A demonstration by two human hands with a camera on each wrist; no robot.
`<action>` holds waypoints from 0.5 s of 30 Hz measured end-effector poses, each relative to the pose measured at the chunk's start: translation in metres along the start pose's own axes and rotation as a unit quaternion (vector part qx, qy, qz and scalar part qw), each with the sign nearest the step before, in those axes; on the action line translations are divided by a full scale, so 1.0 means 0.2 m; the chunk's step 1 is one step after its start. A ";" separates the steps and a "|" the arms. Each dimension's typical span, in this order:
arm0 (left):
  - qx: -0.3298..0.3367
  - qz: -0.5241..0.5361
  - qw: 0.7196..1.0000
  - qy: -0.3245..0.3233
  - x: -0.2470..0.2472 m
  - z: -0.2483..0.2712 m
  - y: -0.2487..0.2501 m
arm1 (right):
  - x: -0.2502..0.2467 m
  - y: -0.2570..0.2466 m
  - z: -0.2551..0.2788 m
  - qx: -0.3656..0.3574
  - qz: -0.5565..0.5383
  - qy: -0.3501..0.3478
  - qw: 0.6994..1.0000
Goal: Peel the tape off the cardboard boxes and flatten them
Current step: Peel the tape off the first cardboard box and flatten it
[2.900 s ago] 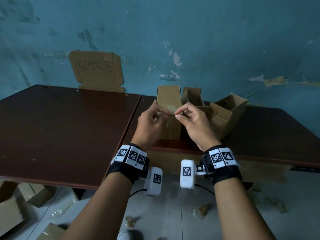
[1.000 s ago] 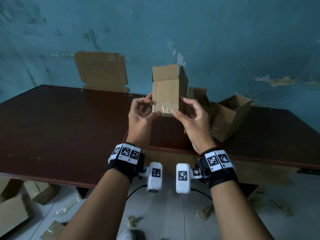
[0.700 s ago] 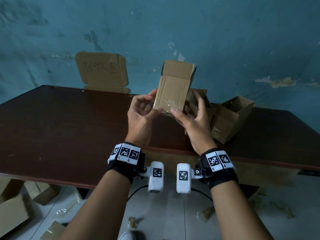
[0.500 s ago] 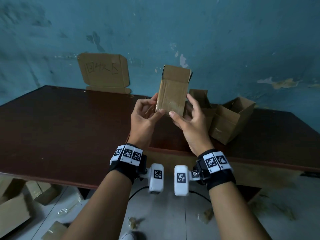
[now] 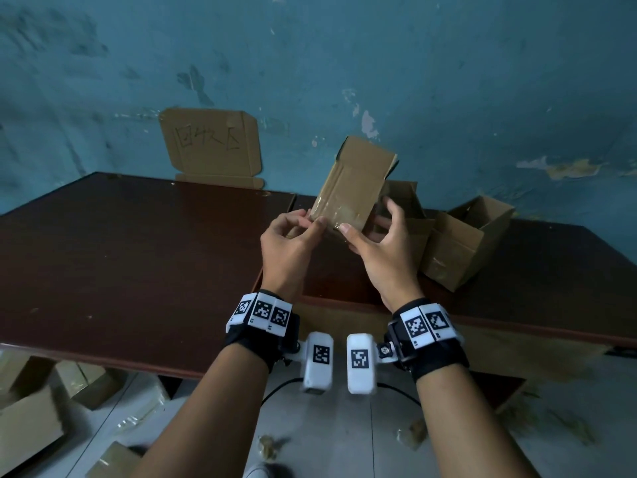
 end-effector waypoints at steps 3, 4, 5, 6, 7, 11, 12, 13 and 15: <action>-0.001 -0.036 0.999 0.007 -0.01 0.00 0.00 | 0.01 0.00 0.00 -0.016 0.017 -0.004 1.000; -0.002 -0.043 0.999 0.006 -0.01 0.00 0.00 | 0.01 0.00 0.00 -0.022 0.021 -0.005 1.000; -0.003 -0.046 0.999 0.003 -0.01 0.00 0.01 | 0.02 0.00 0.00 -0.025 0.028 -0.008 0.999; -0.004 -0.048 0.999 -0.003 0.00 0.01 0.01 | 0.02 0.01 0.00 -0.029 0.037 -0.009 0.999; -0.004 -0.052 0.999 -0.012 0.01 0.01 0.01 | 0.02 0.01 -0.01 -0.030 0.046 -0.007 0.998; -0.015 -0.083 0.995 -0.045 0.03 0.01 0.00 | 0.00 0.03 -0.04 -0.020 0.055 0.025 0.998; -0.022 -0.089 0.994 -0.056 0.04 0.02 -0.01 | 0.00 0.04 -0.04 -0.017 0.061 0.034 0.997; -0.027 -0.093 0.993 -0.066 0.05 0.02 -0.02 | 0.00 0.04 -0.05 -0.014 0.067 0.040 0.997; -0.034 -0.096 0.992 -0.078 0.06 0.03 -0.03 | 0.00 0.06 -0.06 -0.008 0.074 0.044 0.996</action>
Point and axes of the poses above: each hand's wrist, its own z-axis away from the middle knuckle, its own x-axis out of the palm, y = z × x, the point moved 10 cm from there along -z, towards the middle knuckle, and after that the axes turned 8 degrees about y, right-handed, at the moved point
